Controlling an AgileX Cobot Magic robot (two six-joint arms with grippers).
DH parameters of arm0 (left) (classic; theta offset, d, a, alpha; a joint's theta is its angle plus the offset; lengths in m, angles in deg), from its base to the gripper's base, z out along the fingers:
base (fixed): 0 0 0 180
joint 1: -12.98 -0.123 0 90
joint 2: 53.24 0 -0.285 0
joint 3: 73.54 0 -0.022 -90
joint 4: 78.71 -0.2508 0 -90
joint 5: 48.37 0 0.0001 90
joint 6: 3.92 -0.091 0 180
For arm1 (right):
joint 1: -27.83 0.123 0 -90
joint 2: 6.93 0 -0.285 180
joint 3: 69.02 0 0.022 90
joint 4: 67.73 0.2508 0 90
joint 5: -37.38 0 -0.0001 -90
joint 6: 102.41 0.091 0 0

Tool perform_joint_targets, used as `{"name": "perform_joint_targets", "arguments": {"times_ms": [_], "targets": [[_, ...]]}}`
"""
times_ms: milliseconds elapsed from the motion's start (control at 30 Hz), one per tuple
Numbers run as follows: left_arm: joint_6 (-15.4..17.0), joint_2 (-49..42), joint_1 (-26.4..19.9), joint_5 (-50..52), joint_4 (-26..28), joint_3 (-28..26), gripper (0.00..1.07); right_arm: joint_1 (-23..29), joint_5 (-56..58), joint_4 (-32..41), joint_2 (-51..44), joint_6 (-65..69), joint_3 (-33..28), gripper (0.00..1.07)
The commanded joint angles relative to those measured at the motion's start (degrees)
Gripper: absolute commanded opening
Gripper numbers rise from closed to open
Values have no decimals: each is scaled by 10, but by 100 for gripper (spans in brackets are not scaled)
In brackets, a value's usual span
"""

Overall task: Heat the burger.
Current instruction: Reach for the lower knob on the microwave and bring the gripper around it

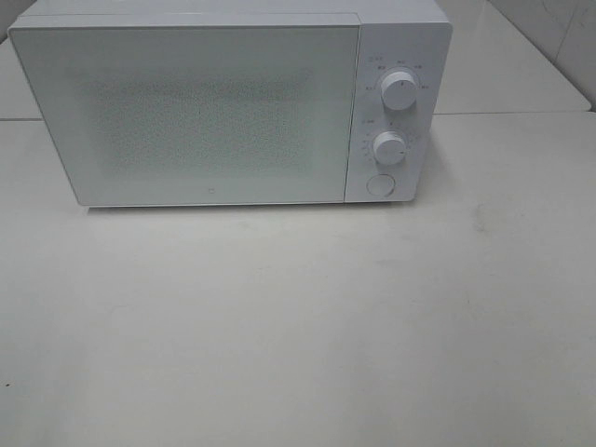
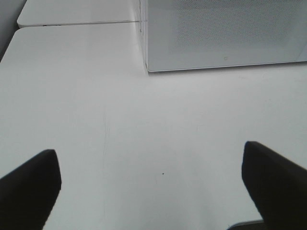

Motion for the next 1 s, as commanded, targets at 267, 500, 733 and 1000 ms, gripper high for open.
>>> {"name": "perform_joint_targets", "arguments": {"times_ms": [267,500,733,1000], "targets": [[4,-15,-1,5,6,2,97,-3,-4,0,-11,2,-1,71],[4,-15,-1,5,6,2,97,-3,-4,0,-11,2,-1,71],[4,-15,-1,5,6,2,97,-3,-4,0,-11,2,-1,71],[4,-15,-1,5,6,2,97,-3,-4,0,-11,2,-1,71]]}}
